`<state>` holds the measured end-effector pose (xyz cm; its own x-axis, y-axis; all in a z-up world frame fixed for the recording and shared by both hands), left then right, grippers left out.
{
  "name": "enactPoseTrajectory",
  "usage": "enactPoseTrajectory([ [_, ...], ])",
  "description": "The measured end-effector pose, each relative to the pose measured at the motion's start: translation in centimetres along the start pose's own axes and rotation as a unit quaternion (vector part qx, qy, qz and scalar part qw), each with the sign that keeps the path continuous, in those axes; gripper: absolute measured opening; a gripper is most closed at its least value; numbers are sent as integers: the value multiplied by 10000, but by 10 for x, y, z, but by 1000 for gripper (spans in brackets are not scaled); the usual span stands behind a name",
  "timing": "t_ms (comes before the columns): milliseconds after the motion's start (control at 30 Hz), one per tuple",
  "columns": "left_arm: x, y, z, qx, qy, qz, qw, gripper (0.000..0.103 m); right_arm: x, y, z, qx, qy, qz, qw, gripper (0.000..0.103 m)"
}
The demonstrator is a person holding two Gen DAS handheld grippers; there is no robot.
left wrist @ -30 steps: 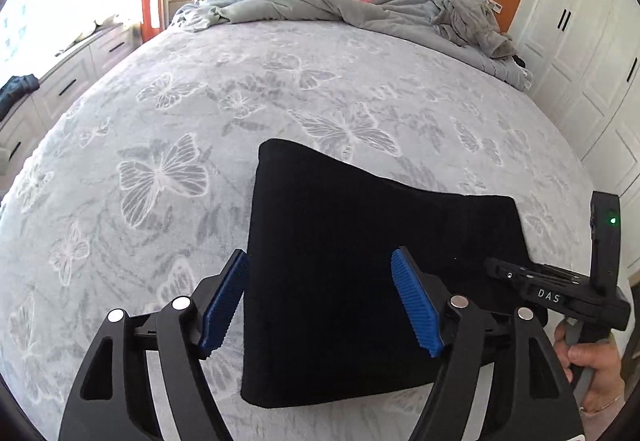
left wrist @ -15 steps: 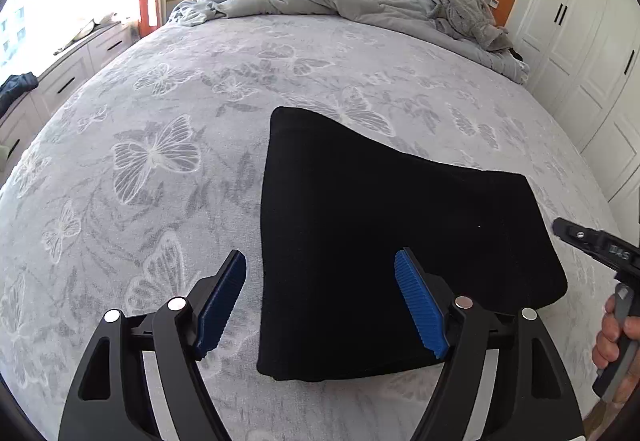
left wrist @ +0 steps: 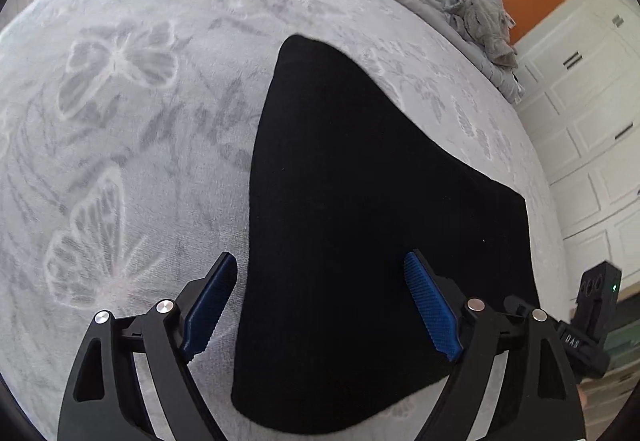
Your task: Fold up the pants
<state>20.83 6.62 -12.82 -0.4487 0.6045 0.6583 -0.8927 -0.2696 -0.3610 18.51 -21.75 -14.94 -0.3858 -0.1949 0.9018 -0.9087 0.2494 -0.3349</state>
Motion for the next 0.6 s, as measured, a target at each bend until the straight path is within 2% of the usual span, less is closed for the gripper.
enactPoseTrajectory([
  [33, -7, -1, -5, 159, 81, -109, 9998, 83, -2, 0, -2, -30, -130, -9, 9999, 89],
  [67, -10, -2, -5, 146, 44, -55, 9999, 83, -2, 1, -4, 5, -186, 5, 9998, 93],
  [100, -12, -2, 1, -39, -64, -11, 10000, 83, -1, 1, -8, 72, -109, 36, 9999, 94],
  [167, -20, 1, 19, -492, -226, -184, 9984, 80, 0, 1, -16, 214, 51, 92, 9997, 94],
  [200, -23, 4, 27, -734, -474, -146, 9961, 79, 0, 0, -20, 252, 106, 108, 9996, 90],
  [233, -23, 7, 32, -908, -577, -77, 9942, 71, 2, 0, -23, 283, 127, 142, 9994, 82],
  [267, -22, 9, 36, -1038, -615, -37, 9927, 59, 3, 0, -26, 278, 73, 171, 9994, 67],
  [300, -19, 9, 40, -1102, -664, 19, 9917, 51, 6, 1, -30, 228, -21, 206, 9995, 49],
  [333, -14, 9, 44, -1128, -647, 67, 9915, 36, 10, 1, -34, 242, -15, 255, 9994, 43],
  [400, -1, 11, 52, -1116, -561, 168, 9920, 30, 24, 4, -43, 397, 135, 451, 9981, 37],
  [533, 35, 29, 75, -1311, -547, 247, 9896, 28, 69, 32, -53, 435, -231, 668, 9965, 36],
  [600, 58, 48, 81, -1215, -448, 170, 9914, 28, 90, 57, -55, 463, -330, 663, 9962, 36],
])
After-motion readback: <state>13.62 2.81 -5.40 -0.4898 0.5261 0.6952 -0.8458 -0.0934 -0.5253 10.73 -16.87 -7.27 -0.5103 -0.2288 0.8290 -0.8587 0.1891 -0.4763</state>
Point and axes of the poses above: each gripper's, at about its wrist camera, not at the fingertips, and x roughly against the way its jaws point, z to its right, y to its underside, the point moved 3 cm from there along -x, roughly the way its jaws point, and after that the axes turned 14 degrees about y, right-handed, at the moved point
